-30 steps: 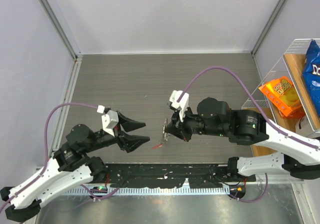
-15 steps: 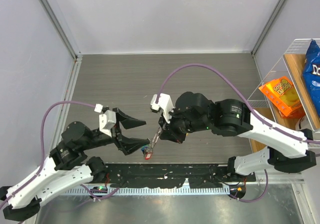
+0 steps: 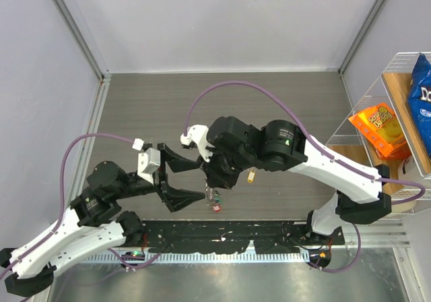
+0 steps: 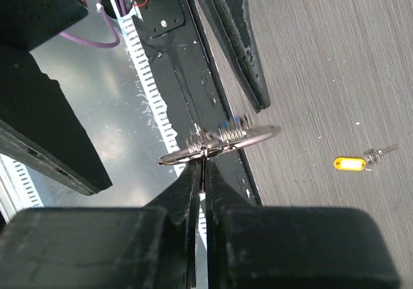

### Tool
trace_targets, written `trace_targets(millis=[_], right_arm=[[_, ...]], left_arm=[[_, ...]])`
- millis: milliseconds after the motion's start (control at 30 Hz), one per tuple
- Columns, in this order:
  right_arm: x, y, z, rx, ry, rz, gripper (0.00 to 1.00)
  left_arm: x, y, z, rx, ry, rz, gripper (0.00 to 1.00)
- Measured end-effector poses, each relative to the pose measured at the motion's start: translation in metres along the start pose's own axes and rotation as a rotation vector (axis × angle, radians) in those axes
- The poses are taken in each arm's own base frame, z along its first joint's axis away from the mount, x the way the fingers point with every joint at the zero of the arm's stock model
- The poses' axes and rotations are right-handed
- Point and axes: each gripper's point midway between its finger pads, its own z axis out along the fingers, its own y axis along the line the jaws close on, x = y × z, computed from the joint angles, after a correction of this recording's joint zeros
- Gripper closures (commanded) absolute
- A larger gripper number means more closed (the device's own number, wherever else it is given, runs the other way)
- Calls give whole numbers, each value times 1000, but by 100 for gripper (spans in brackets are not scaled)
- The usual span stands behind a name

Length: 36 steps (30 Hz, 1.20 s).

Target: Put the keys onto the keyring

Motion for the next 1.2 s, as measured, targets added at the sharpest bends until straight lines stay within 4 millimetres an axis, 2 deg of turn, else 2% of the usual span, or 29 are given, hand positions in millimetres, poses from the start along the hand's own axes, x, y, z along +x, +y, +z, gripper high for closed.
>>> trace_targets(millis=[167,333,633,867,933,1067,1200], right_arm=[[-5,-1,-7,6,-3,27,94],[-13,-5,-12,20,-20,56,94],[-17,-18,2,76,12,101,94],[-18,-19,1,79,11,112,94],[-19,-19,1,79,8,115,94],[-19,-18,1,77,8,125,94],[-18,-17,1,72,11,132,94]], left_arm=[[4,4,5,1,16,15,11],[17,12,14,-6,65,10,11],[33,27,25,-44,117,10,9],[38,37,29,-78,134,53,9],[38,39,30,-86,134,77,11],[40,43,32,-97,142,112,27],[46,48,36,-102,162,142,31]])
